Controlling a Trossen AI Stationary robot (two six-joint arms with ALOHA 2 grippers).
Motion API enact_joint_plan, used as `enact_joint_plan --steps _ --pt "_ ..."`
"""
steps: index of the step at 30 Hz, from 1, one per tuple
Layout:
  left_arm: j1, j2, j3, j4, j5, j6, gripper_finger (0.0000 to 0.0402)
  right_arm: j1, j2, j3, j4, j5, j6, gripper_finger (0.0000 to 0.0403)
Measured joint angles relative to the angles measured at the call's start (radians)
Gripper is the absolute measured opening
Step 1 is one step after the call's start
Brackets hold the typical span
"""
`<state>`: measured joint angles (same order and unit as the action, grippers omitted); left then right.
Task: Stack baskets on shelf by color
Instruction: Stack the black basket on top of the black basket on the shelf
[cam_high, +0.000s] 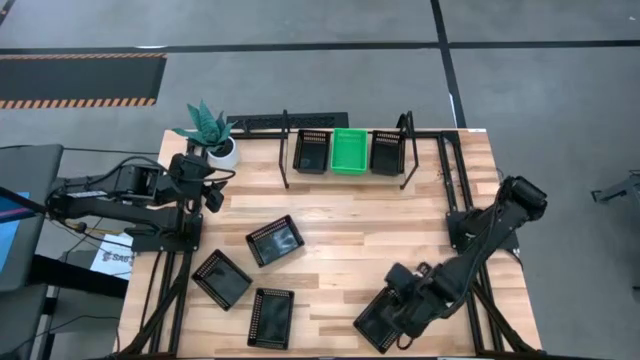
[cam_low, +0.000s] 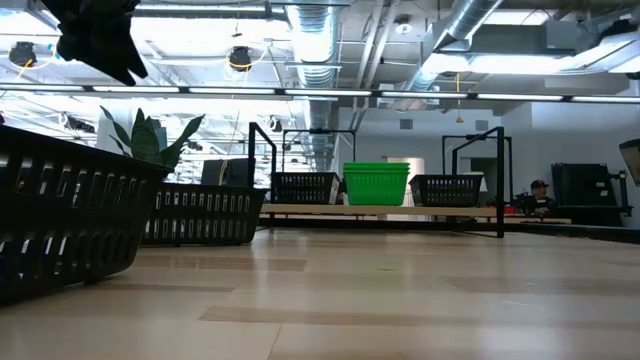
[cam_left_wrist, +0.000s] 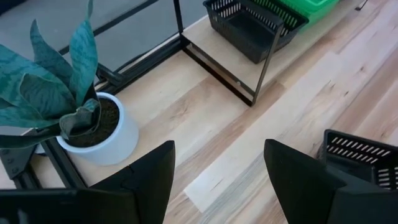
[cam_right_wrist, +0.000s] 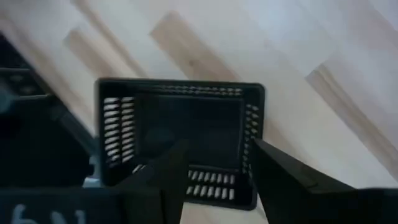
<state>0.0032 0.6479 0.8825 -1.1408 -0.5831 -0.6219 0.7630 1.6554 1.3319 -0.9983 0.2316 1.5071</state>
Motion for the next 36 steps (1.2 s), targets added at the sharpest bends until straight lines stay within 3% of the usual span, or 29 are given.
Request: enact_joint_plan --steps 4,13,24,36 --pt "0.0 -0.001 0.0 0.013 0.0 -0.008 0.0236 0.024 0.014 0.002 0.016 0.007 0.058 0.0184" --pt "0.0 0.0 0.0 0.011 0.0 -0.009 0.0236 0.032 0.082 -0.001 -0.146 -0.005 0.142 0.0168" --pt "0.0 0.0 0.0 0.011 0.0 0.001 0.0236 0.024 0.132 -0.009 -0.1 -0.044 0.138 0.0204" --pt "0.0 0.0 0.0 0.011 0.0 0.004 0.0236 0.024 0.133 -0.126 0.021 -0.099 0.129 0.0191"
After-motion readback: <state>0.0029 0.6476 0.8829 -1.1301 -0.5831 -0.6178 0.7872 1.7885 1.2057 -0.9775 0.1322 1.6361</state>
